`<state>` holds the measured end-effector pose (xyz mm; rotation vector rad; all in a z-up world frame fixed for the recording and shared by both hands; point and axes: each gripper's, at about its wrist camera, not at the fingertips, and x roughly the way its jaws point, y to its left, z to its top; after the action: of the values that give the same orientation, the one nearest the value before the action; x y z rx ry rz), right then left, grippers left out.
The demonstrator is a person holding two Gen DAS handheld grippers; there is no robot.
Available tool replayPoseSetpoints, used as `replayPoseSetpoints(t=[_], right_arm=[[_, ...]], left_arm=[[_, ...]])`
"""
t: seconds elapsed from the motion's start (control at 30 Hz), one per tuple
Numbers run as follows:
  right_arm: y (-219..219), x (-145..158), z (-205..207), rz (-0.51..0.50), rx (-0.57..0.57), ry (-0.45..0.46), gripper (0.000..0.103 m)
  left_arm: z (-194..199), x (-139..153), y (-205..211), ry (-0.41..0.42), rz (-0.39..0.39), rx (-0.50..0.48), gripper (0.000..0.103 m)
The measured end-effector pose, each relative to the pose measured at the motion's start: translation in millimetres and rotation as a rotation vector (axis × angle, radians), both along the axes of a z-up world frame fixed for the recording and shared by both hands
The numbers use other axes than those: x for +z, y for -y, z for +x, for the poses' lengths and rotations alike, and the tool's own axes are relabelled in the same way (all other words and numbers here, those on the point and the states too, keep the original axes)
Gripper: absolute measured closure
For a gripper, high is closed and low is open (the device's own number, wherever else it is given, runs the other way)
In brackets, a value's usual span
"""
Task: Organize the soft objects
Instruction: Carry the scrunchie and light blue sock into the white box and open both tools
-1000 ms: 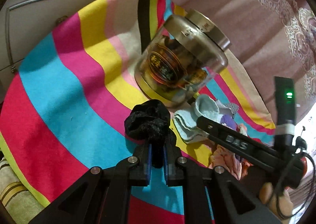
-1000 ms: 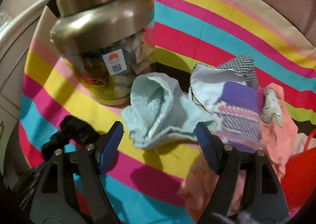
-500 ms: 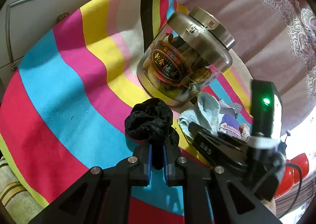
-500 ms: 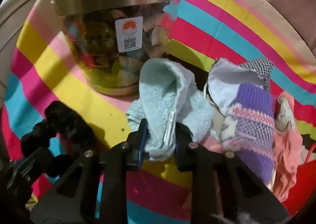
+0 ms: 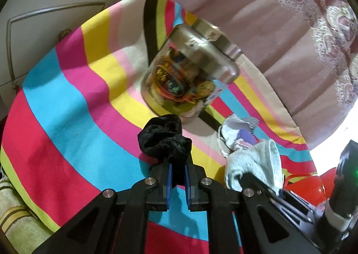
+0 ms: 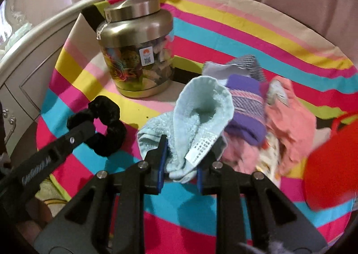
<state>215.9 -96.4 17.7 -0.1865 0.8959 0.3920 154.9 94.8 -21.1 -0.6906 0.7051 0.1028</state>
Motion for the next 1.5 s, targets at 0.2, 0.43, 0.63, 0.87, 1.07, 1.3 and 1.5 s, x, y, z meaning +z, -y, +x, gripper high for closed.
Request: replayPoseSetpoints(t=[0.2, 0.43, 0.63, 0.87, 1.07, 1.3, 1.5], right_arm=[[29, 15, -33, 0.007, -0.056, 0.04, 0.078], [64, 29, -60, -0.001, -0.118, 0.069, 0.078], [108, 32, -79, 0.027, -0.2, 0.055, 0.078], [157, 38, -101, 0.041, -0.292, 0.062, 0.078], [196, 43, -120, 0.039, -0.37, 0.074, 0.078], [243, 50, -144, 0.041, -0.454, 0.085, 0.078], [292, 53, -171, 0.03, -0.542, 0.092, 0.078]], left_arm=[[-10, 17, 13, 0.055, 0.012, -0.05, 0.093], [-22, 35, 44, 0.099, 0.025, -0.148, 0.093], [-31, 50, 78, 0.127, 0.041, -0.25, 0.093], [-47, 62, 121, 0.149, 0.061, -0.361, 0.093], [-57, 68, 147, 0.152, 0.068, -0.422, 0.093], [-70, 74, 185, 0.158, 0.082, -0.515, 0.093], [-82, 81, 223, 0.168, 0.081, -0.611, 0.093]])
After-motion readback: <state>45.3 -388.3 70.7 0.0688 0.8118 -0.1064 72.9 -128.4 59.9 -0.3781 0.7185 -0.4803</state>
